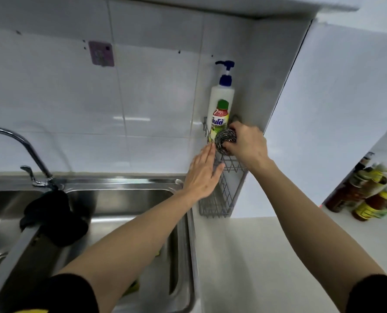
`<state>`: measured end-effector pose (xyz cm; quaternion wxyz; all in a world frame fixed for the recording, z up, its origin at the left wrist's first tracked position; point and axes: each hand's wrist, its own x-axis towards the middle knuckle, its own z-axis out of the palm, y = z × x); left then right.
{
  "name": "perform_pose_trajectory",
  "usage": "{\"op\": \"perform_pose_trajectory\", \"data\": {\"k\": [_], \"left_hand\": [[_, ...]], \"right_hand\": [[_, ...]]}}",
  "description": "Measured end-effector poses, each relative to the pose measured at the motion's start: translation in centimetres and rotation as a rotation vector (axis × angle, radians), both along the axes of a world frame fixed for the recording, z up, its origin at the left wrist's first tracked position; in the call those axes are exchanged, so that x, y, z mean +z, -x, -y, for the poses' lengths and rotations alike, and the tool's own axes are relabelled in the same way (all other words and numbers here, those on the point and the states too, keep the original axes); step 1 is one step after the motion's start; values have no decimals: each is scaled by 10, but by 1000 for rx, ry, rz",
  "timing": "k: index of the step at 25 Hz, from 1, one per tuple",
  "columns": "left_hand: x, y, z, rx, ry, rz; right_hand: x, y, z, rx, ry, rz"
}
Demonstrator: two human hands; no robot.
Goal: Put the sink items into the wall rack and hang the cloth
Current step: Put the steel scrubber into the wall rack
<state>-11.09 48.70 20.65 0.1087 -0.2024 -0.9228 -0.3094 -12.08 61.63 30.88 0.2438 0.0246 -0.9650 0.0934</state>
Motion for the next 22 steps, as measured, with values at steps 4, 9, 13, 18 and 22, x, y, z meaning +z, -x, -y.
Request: {"op": "perform_pose_trajectory", "data": {"k": [4,9,13,18,22], "left_hand": [[-1,3,-3,29,9,31],[-1,3,-5,21,-32,34],[-2,4,-5,19,-53,40],[-4,7,-6,16,-63,39],[-4,6,-6,15,-71,38]], "right_hand": [[4,16,-3,-23,33,135],[0,27,-9,-56,81,315],[-9,31,-13,-48,127,374],[-17,38,-17,-36,147,392],[-20,41,-15,-55,129,375]]}}
